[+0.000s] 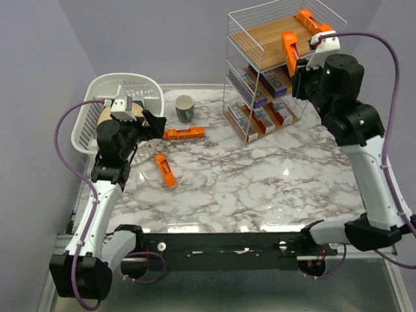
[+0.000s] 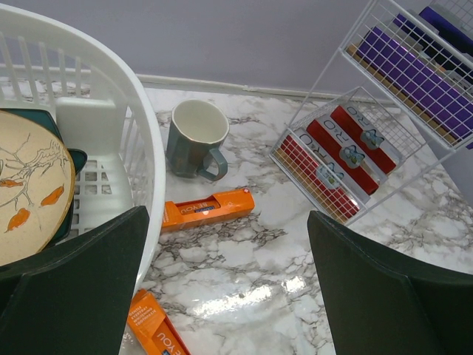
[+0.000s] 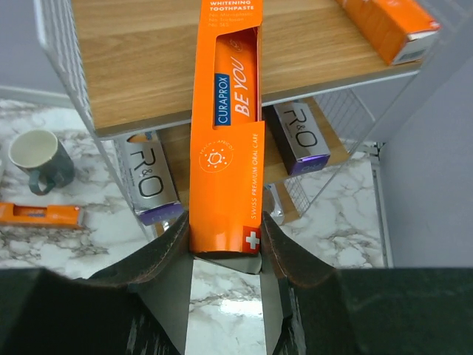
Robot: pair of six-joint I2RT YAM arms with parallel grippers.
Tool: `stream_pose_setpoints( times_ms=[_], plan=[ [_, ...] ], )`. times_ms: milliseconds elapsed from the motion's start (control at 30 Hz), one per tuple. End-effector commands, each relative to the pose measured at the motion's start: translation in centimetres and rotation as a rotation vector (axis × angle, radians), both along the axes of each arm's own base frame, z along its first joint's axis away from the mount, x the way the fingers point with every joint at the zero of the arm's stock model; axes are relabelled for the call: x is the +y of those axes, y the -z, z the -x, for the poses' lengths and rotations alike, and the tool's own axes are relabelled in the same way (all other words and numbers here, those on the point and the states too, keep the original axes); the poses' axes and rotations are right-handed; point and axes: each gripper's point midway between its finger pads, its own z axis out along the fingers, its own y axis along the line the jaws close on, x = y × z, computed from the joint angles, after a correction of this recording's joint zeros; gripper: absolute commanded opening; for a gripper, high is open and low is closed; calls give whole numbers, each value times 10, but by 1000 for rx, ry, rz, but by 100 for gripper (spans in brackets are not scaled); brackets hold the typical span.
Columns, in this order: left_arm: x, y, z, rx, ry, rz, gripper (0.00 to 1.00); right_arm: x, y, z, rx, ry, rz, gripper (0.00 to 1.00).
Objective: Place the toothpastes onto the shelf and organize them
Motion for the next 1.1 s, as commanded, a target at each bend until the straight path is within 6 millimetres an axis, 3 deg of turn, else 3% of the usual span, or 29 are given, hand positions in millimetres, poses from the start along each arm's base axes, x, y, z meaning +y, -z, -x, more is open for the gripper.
stream_pose_setpoints(
  times_ms=[0,100,200,433,667,833,933,1067],
  plan=[
    [-3,2,0,5,23,4,99,5,-22,-25,-63,-96,-15,36],
    [-4,4,-1,14,27,7,99,3,-37,-45,-91,-122,-11,36],
    [-5,6,-1,20,33,10,99,-3,-29,-67,-53,-128,16,36],
    [-7,5,-1,18,47,16,99,-9,-25,-98,-64,-167,44,36],
    [-8,8,-3,28,52,18,99,-14,-16,-128,-49,-189,49,37],
    [-11,10,-4,38,65,24,99,-23,-16,-138,-55,-178,39,37],
    [-11,10,-5,40,64,24,99,-29,-14,-143,-55,-159,45,44],
    [-11,12,-5,44,67,24,99,-36,-15,-145,-69,-128,58,60]
  ],
)
